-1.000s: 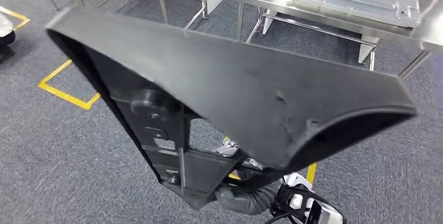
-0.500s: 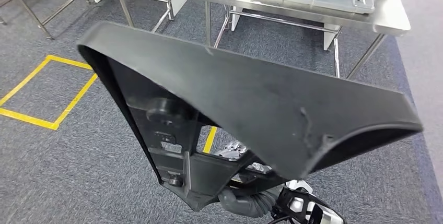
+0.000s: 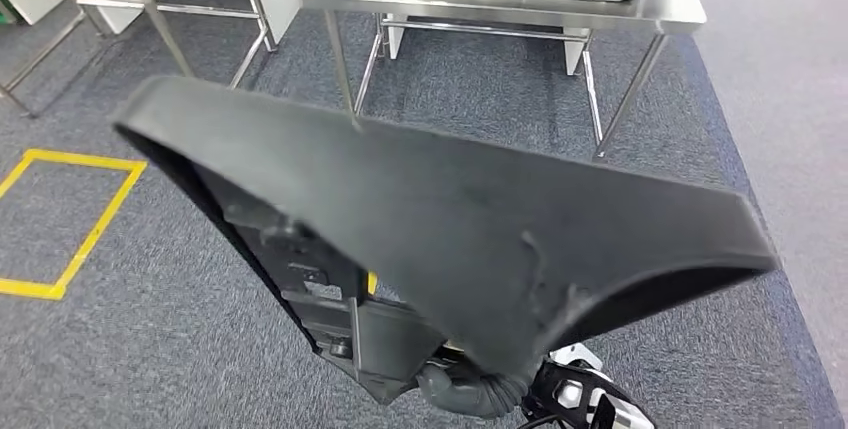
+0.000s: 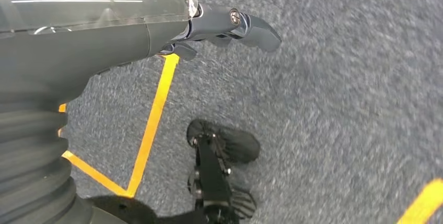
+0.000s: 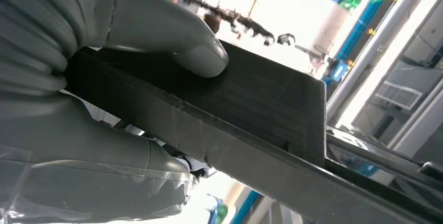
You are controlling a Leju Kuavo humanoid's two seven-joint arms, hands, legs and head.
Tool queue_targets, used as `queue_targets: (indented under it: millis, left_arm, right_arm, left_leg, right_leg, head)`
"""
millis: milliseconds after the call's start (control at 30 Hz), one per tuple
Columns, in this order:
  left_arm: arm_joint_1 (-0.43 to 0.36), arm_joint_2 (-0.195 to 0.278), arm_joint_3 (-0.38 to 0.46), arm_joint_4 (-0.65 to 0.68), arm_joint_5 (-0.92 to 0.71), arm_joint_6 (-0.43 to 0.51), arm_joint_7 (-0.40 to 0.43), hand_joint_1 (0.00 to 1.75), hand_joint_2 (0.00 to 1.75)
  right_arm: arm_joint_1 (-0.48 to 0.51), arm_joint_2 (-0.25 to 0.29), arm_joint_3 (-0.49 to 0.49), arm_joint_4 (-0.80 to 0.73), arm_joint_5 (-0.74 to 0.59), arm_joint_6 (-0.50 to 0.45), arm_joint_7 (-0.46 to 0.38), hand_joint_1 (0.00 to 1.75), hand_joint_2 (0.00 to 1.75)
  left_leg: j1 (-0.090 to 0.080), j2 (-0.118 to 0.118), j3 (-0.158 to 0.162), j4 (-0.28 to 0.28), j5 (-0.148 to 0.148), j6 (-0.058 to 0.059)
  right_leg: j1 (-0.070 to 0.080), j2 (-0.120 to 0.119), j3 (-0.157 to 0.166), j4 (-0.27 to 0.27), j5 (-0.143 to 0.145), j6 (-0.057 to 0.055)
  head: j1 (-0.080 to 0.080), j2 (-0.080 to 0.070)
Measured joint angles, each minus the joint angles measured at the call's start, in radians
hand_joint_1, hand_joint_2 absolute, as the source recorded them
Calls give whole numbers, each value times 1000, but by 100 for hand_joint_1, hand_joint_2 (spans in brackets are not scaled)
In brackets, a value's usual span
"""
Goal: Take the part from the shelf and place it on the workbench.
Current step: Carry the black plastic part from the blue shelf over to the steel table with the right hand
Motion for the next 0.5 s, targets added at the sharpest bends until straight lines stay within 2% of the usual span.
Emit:
queue_targets:
  millis: [67,100,133,167,200,267,300,367,500]
  left_arm:
    - [1,0,0,0,-1,-5,1,0,175]
    - [3,1,0,0,-1,-7,2,0,175]
    - [5,1,0,0,-1,-9,3,0,175]
    - [8,1,0,0,0,-12,3,0,175]
    - [9,2,0,0,0,-15,3,0,175]
    - [10,2,0,0,-1,-22,3,0,175]
    - [9,4,0,0,-1,-24,2,0,175]
    - [8,5,-1,0,-1,-26,1,0,175]
    - [8,6,-1,0,-1,-27,0,0,175]
  right_arm:
    - [-4,1,0,0,17,-7,7,169,175]
    - [-4,2,0,1,24,-11,10,169,175]
    - [-3,2,0,1,30,-14,12,169,175]
    - [-2,2,0,2,34,-16,13,169,175]
    - [-1,2,0,2,37,-18,12,169,175]
    - [1,2,0,2,41,-22,10,169,175]
    - [1,2,0,2,41,-25,9,169,175]
    - [3,2,0,2,42,-29,9,169,175]
    - [4,2,0,2,43,-30,8,169,175]
  left_leg:
    - [1,-42,-55,112,-56,-2]
    - [1,-51,-93,181,-82,-2]
    - [0,-55,-124,229,-91,-3]
    - [-1,-56,-142,247,-81,-3]
    - [-1,-57,-140,222,-49,-1]
    - [-1,-59,-97,100,34,8]
    - [-3,-62,-73,39,61,14]
    - [-7,-65,-50,-16,74,22]
    - [-9,-66,-49,-20,72,25]
  right_leg:
    - [-2,10,7,-5,-1,-10]
    - [0,16,8,-4,-3,-13]
    - [1,22,10,-3,-5,-15]
    - [3,29,12,-2,-7,-16]
    - [5,35,16,-1,-11,-16]
    - [8,44,25,3,-20,-14]
    - [11,47,28,6,-26,-10]
    - [14,52,28,10,-32,-4]
    - [13,54,26,9,-32,0]
  head:
    - [-2,0]
    - [-3,0]
    - [-4,0]
    - [-4,0]
    - [-4,0]
    - [-3,0]
    - [-3,0]
    - [-3,0]
    - [-3,0]
